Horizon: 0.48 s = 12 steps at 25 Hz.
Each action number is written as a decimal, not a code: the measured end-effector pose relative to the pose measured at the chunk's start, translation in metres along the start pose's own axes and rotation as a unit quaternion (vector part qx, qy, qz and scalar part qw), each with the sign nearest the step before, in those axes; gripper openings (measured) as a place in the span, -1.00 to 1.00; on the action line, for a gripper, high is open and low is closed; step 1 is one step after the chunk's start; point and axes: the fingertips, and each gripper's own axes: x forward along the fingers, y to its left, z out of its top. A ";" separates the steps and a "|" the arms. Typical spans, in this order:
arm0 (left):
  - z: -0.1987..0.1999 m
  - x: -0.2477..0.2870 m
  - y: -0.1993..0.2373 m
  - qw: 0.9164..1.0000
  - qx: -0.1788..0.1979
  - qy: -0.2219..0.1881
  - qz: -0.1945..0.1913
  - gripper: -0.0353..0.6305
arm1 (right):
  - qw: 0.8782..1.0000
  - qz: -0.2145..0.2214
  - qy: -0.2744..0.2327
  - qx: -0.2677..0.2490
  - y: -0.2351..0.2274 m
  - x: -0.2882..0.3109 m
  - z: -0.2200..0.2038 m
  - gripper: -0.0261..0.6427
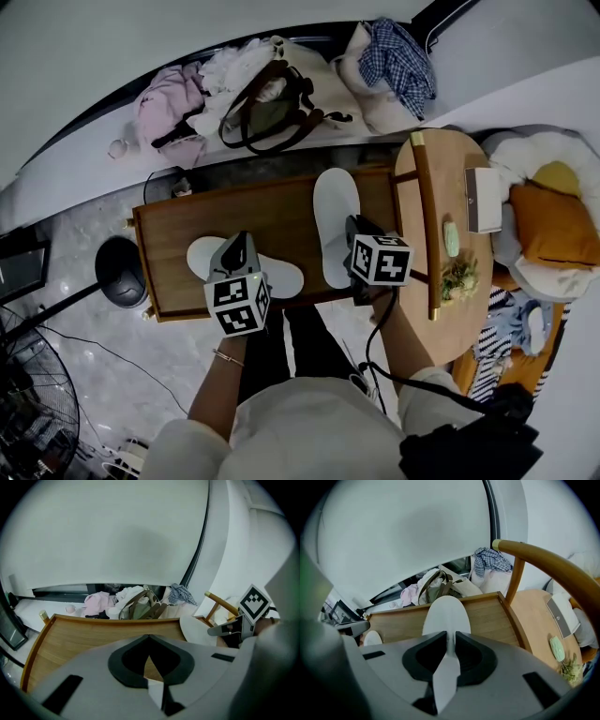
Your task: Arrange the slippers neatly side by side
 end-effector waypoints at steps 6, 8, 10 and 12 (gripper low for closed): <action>0.002 -0.005 0.001 1.000 -0.002 -0.006 0.002 -0.85 | 1.000 -0.006 -0.006 -0.003 0.001 -0.005 0.004 -0.60; 0.004 -0.008 0.002 1.000 -0.003 -0.009 0.003 -0.85 | 1.000 -0.008 -0.011 -0.003 0.001 -0.008 0.006 -0.59; 0.005 -0.012 0.002 1.000 -0.006 -0.014 0.005 -0.85 | 1.000 -0.010 -0.018 -0.006 0.002 -0.013 0.009 -0.59; 0.009 -0.016 0.003 1.000 -0.008 -0.022 0.007 -0.85 | 0.999 -0.013 -0.027 -0.014 0.003 -0.019 0.012 -0.59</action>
